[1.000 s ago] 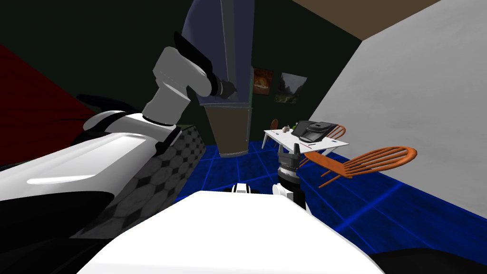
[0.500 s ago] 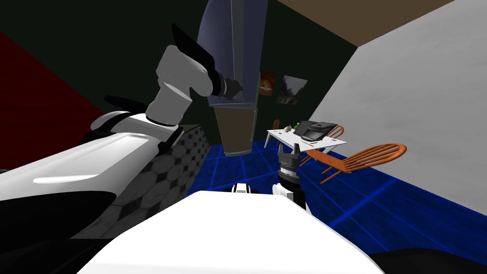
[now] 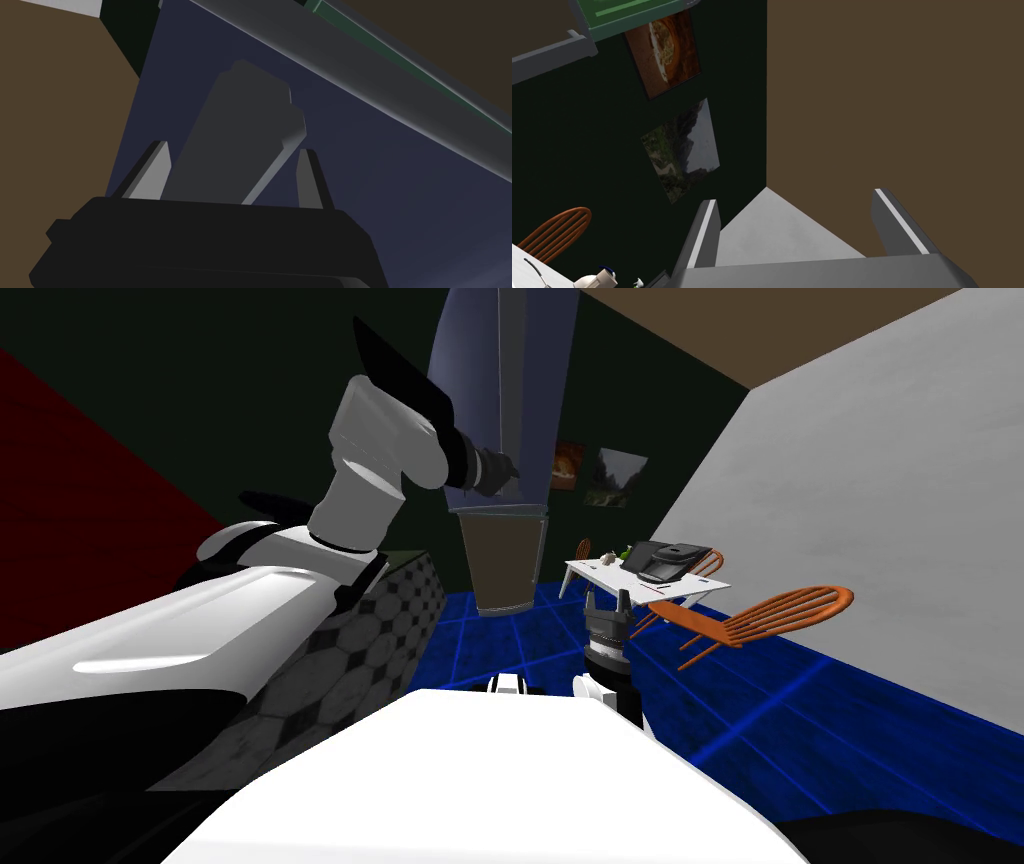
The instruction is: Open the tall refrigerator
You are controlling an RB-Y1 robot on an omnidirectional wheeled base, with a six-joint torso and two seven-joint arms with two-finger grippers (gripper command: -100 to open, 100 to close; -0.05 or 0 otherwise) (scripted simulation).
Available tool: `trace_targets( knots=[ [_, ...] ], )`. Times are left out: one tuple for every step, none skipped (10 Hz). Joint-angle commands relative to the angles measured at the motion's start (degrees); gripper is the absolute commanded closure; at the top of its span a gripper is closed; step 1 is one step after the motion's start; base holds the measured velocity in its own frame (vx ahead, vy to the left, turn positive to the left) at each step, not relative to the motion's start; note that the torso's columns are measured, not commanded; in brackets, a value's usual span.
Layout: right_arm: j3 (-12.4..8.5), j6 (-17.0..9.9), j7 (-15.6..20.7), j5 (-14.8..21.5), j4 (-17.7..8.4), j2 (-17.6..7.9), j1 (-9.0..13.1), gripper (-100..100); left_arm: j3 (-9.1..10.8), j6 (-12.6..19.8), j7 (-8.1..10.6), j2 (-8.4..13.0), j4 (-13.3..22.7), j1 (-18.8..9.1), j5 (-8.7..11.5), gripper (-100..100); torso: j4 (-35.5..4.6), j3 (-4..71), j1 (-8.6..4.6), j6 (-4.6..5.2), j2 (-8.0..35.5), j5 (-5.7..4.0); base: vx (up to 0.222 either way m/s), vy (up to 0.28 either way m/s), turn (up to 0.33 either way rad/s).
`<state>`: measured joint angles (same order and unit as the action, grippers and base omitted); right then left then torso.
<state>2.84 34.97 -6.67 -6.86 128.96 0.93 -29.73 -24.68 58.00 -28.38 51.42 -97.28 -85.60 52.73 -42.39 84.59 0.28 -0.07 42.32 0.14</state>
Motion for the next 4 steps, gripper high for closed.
trace_targets(
  knots=[
    [0.0,0.0,0.0,0.0,0.0,0.0,0.0,0,0.57,-0.6,0.33,-0.4,-1.8,-0.4,1.9,100,0.0,0.0,0.11,-0.06,0.1,0.06,-0.036,0.285,-0.030],
    [0.0,0.0,0.0,0.0,0.0,0.0,0.0,0,0.57,-0.6,0.33,-0.4,-1.8,-0.4,1.9,100,-0.1,-0.1,0.27,-0.08,0.1,0.11,-0.055,0.235,-0.025],
    [0.0,0.0,0.0,0.0,0.0,0.0,0.0,0,0.77,-0.8,0.37,-0.6,-2.6,-0.5,2.9,100,0.0,0.0,0.11,-0.13,0.0,0.12,-0.057,0.227,-0.006],
    [0.0,0.0,0.0,0.0,0.0,0.0,0.0,0,0.65,0.9,0.54,0.2,-2.5,-2.0,4.1,-100,0.0,0.1,0.05,-0.08,-0.1,0.06,0.008,0.090,-0.025]
  ],
)
